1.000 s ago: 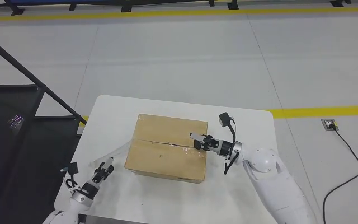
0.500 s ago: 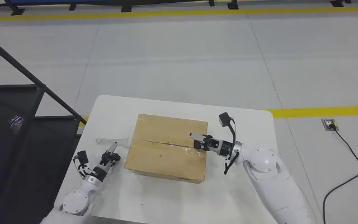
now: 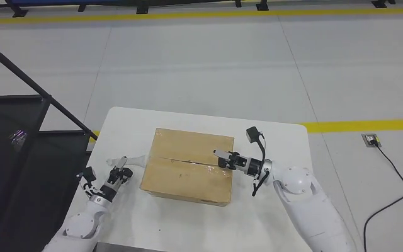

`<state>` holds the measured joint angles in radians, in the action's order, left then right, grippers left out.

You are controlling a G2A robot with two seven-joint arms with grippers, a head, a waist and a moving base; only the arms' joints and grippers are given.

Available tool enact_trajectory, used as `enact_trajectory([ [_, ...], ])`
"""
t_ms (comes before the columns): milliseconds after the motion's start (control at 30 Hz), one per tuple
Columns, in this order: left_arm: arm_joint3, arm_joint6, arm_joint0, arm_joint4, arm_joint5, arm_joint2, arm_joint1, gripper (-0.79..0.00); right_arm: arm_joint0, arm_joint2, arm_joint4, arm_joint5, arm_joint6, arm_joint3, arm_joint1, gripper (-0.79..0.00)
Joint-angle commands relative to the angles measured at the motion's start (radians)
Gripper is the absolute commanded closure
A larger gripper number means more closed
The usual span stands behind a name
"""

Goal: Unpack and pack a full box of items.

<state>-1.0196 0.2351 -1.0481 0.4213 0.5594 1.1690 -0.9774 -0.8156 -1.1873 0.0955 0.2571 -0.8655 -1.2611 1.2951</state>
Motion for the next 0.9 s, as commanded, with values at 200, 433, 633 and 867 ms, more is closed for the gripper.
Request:
enact_trajectory([
  [200, 0.027, 0.085, 0.071, 0.069, -0.019, -0.016, -0.027, -0.785, 0.0, 0.0, 0.0, 0.0, 0.0, 0.0, 0.0, -0.785],
  [433, 0.06, 0.115, 0.101, 0.071, -0.012, -0.009, -0.04, -0.785, 0.0, 0.0, 0.0, 0.0, 0.0, 0.0, 0.0, -0.785],
  [633, 0.09, 0.132, 0.115, 0.062, -0.034, -0.025, -0.056, -0.785, 0.0, 0.0, 0.0, 0.0, 0.0, 0.0, 0.0, -0.785],
  [867, 0.106, 0.101, 0.125, 0.021, -0.019, -0.031, -0.071, -0.785, 0.0, 0.0, 0.0, 0.0, 0.0, 0.0, 0.0, -0.785],
])
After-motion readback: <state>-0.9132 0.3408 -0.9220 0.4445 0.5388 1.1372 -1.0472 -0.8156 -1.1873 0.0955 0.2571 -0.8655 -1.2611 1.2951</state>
